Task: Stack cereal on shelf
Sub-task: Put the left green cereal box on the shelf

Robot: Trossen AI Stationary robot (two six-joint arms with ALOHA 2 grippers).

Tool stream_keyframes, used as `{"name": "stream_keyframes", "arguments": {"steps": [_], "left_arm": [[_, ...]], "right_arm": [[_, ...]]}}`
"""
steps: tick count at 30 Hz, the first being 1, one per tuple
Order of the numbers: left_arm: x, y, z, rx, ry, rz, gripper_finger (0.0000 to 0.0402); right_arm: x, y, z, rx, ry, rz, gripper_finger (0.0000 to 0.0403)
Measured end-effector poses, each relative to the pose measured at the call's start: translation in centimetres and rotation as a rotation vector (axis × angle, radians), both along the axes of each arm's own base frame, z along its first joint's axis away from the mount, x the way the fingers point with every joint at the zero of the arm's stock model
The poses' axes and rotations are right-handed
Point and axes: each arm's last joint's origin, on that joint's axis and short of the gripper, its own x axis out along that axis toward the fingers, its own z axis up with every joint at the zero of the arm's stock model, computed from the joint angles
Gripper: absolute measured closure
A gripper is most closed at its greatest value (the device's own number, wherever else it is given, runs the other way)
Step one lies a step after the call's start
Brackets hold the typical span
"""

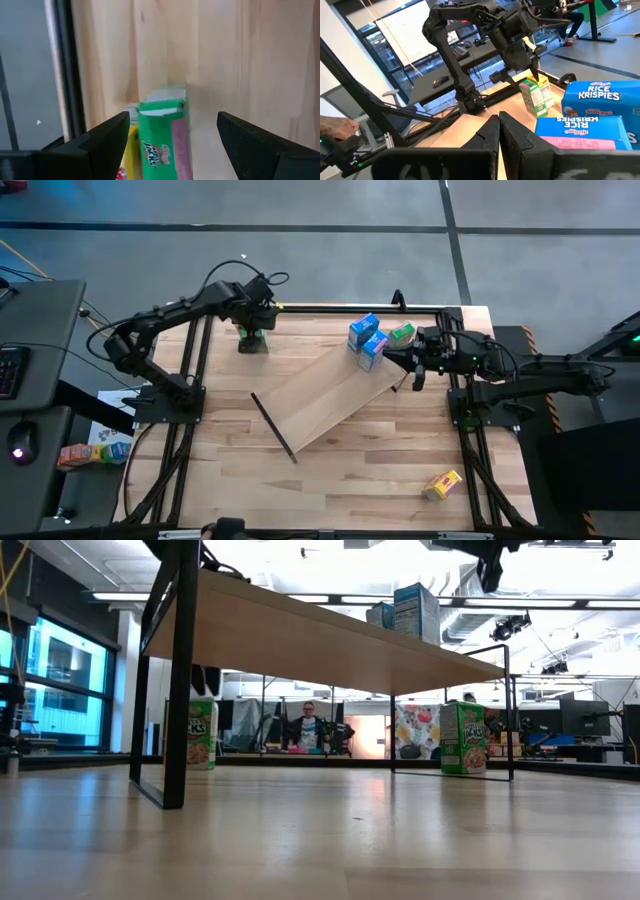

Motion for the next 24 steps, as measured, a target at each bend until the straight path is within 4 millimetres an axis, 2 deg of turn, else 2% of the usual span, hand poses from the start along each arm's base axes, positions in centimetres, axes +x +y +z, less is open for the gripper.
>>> {"name": "stream_keyframes", "arguments": {"steps": [7, 11, 24], "left_arm": [[0.0, 1.0, -0.5, 0.039, -0.064, 0.069, 0.0110], [-0.3, 1.1, -0.7, -0.011, -0.064, 0.079, 0.0110], [0.8, 2.2, -4.2, -0.102, 0.036, 0.133, 0.0110]], "right_arm": [[0.0, 0.0, -0.1, 0.001, 0.010, 0.000, 0.0402], [0.0, 0.0, -0.1, 0.001, 0.013, 0.000, 0.0402], [0.4, 0.0, -0.6, 0.004, 0.051, -0.001, 0.0402]]}}
